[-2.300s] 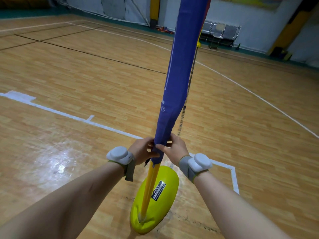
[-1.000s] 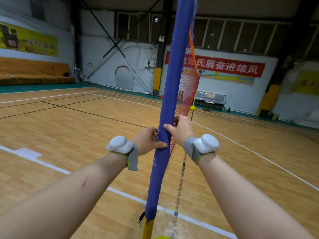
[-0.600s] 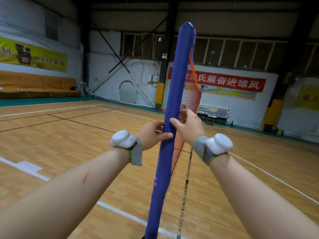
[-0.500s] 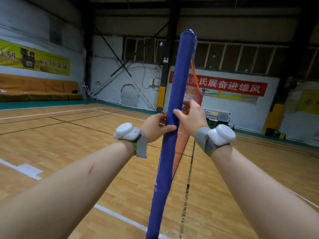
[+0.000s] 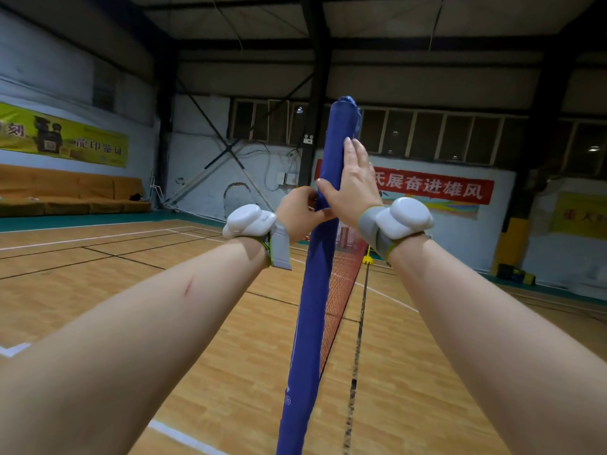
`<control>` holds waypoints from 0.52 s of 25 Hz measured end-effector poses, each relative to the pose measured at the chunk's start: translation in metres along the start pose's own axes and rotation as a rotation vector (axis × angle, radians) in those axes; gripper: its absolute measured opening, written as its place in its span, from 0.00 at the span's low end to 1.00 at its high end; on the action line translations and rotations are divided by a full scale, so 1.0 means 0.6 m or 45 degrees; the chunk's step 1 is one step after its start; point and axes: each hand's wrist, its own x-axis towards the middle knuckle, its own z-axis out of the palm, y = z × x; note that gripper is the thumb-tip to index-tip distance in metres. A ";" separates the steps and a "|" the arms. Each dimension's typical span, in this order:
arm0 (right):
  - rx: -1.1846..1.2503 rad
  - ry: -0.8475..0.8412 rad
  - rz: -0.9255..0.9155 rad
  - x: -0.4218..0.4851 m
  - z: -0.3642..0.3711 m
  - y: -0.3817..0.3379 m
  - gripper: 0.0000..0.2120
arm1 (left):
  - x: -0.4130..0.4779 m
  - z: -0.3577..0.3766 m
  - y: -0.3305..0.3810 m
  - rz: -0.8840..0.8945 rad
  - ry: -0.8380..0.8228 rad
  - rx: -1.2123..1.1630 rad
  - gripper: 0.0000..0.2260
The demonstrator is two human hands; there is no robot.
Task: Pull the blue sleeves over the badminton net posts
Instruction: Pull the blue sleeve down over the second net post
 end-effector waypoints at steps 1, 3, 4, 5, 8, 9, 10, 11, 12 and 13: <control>-0.004 0.000 -0.012 0.007 -0.002 -0.002 0.36 | 0.003 0.000 0.000 -0.006 0.006 0.000 0.15; -0.020 0.015 -0.038 0.024 -0.007 -0.006 0.36 | 0.004 -0.002 0.000 -0.017 0.022 -0.024 0.16; -0.043 0.030 -0.048 0.033 -0.009 -0.007 0.35 | 0.004 -0.002 -0.001 -0.022 0.024 -0.034 0.17; -0.062 0.049 -0.061 0.046 -0.010 -0.010 0.35 | 0.005 -0.005 -0.003 -0.025 0.023 -0.031 0.18; -0.077 0.108 -0.065 0.079 -0.015 -0.013 0.34 | 0.009 -0.007 -0.008 -0.013 0.003 -0.029 0.19; -0.082 0.114 -0.059 0.087 -0.017 -0.014 0.34 | 0.010 -0.007 -0.009 -0.011 -0.008 -0.038 0.20; -0.092 0.115 -0.057 0.094 -0.019 -0.014 0.33 | 0.010 -0.006 -0.009 -0.013 -0.014 -0.042 0.20; -0.103 0.113 -0.060 0.099 -0.021 -0.013 0.33 | 0.010 -0.006 -0.011 -0.018 -0.020 -0.044 0.20; -0.111 0.110 -0.066 0.104 -0.023 -0.013 0.33 | 0.010 -0.006 -0.011 -0.021 -0.021 -0.044 0.20; -0.127 0.113 -0.073 0.107 -0.024 -0.012 0.33 | 0.010 -0.006 -0.011 -0.022 -0.021 -0.042 0.20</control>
